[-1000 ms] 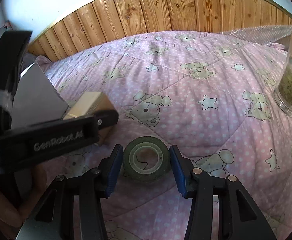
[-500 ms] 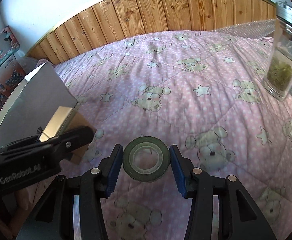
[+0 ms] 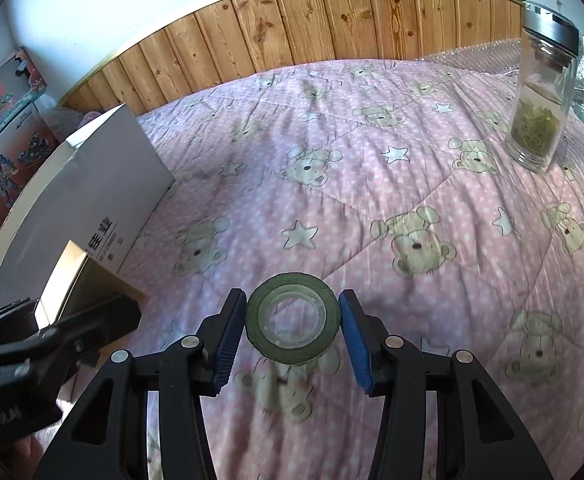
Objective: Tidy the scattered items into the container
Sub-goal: 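Lift the tin and tape roll and carry both toward the white box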
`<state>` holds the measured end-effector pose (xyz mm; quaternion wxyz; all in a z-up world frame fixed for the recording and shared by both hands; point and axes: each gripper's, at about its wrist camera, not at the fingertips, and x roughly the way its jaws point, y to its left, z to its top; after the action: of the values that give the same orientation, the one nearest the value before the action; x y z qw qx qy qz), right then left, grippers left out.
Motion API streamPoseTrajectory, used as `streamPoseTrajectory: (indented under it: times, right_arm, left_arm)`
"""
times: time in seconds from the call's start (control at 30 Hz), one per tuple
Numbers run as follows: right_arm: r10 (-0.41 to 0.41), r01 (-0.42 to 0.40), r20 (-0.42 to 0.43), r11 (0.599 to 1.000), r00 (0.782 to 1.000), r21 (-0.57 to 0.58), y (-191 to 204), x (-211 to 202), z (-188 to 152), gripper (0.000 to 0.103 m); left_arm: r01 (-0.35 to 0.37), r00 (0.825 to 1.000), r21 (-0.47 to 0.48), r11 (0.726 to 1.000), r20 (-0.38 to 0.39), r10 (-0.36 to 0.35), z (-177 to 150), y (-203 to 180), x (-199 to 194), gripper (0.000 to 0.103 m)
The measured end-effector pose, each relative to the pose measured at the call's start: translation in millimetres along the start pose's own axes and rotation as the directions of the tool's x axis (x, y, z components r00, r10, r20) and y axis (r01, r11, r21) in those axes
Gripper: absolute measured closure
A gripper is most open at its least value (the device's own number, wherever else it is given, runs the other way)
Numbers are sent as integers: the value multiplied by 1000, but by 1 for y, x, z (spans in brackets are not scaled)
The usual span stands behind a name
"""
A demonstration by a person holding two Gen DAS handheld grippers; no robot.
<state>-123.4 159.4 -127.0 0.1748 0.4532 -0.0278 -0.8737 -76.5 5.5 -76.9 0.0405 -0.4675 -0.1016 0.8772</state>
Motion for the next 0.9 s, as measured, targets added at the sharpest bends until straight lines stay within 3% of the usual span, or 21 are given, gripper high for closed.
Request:
streamPoseTrajectory:
  times: [0.9]
  right_arm:
    - [39,-38,14,999,999,-21,27,-51,-50,54]
  left_arm:
    - [13,999,-12,1000,41,-13,-57,0,-67,49]
